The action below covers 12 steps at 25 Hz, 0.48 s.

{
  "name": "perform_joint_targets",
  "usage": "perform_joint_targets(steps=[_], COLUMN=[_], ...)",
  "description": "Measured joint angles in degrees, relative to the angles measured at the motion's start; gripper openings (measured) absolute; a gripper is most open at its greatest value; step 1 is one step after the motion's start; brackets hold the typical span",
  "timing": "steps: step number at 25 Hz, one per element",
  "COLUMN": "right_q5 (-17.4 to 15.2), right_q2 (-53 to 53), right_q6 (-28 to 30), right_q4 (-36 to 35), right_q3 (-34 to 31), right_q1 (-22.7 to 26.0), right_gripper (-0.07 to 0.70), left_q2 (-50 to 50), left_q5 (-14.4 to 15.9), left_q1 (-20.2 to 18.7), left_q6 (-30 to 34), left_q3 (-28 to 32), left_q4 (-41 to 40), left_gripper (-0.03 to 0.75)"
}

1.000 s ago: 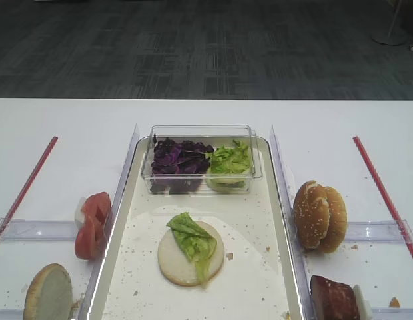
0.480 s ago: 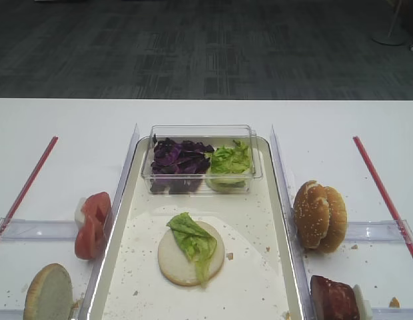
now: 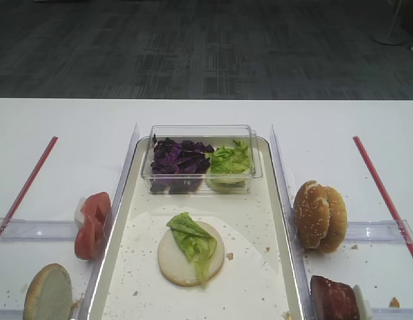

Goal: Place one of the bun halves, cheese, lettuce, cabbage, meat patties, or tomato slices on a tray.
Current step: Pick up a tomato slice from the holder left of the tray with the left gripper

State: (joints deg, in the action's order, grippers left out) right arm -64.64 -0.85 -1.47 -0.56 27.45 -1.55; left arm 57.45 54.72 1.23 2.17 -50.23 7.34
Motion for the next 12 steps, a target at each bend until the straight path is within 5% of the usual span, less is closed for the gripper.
perform_joint_targets(steps=[12], right_q5=[0.0], right_q2=[0.0], right_q6=[0.0], right_q4=[0.0], right_q3=[0.0], right_q1=[0.0], right_gripper=[0.571], left_q2=[28.6], left_q5=[6.2], left_q1=[-0.2], left_q6=[0.9], left_q3=[-12.3], left_q4=[0.9], left_gripper=[0.615])
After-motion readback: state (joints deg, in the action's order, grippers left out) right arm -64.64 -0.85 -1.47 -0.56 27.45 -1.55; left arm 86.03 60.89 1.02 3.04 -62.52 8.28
